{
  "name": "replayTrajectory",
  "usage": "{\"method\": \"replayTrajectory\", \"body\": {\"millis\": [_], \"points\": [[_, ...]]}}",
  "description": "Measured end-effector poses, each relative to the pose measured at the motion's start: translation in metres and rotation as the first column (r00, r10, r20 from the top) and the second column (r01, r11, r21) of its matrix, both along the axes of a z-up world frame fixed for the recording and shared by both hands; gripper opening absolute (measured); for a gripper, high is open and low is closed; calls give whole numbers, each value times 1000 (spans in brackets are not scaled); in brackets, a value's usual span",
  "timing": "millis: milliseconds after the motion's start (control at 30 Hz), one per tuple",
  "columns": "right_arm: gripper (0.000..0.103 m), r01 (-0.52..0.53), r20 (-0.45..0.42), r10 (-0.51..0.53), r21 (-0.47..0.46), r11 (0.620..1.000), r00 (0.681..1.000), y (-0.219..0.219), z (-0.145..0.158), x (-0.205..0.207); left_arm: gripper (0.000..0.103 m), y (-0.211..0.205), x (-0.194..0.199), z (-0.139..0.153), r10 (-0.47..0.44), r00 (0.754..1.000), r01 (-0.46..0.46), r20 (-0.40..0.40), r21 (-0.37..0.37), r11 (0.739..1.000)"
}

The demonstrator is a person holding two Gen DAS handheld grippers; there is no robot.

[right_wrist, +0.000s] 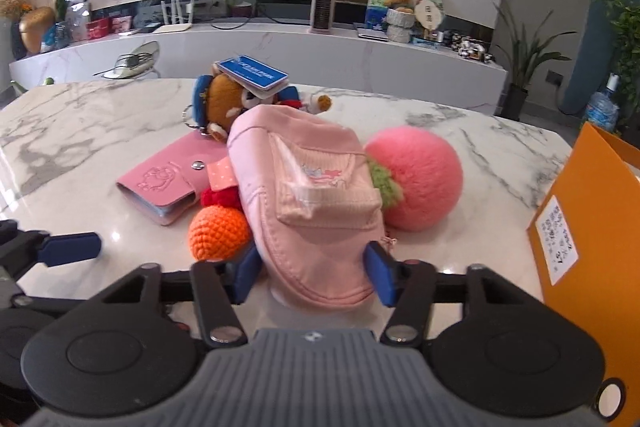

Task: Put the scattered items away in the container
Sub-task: 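Grasp the orange crocheted ball with the left tool while the right tool grasps the pink bag, then lift the orange ball and pink bag and carry both over the box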

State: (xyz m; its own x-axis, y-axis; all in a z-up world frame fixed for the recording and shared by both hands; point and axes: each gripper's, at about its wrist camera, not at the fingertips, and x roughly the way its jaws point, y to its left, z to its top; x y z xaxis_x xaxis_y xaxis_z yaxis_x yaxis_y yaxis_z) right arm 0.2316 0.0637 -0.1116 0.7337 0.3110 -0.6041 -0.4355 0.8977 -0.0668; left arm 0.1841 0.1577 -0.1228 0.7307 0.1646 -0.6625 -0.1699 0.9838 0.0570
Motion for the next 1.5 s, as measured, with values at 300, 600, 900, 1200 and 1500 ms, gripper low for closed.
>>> {"method": "replayTrajectory", "body": {"millis": [300, 600, 900, 1200, 1500], "points": [[25, 13, -22, -12, 48, 999, 1000, -29, 12, -5, 82, -43, 8, 15, -174, 985, 171, 13, 132, 976], [25, 37, -56, -32, 93, 995, 998, -49, 16, -4, 72, -56, 42, 1, -153, 985, 169, -85, 223, 960], [25, 53, -72, -45, 124, 991, 996, -56, 15, 2, 48, -58, 45, 0, -172, 982, 186, -79, 214, 959], [24, 52, -64, -45, 114, 992, 997, -55, 19, -4, 48, -59, 25, 13, -150, 986, 159, -68, 171, 972], [20, 13, 9, -14, 131, 991, 1000, -56, 48, -32, 48, -57, -17, 57, -128, 992, 125, 4, 207, 970]]}}
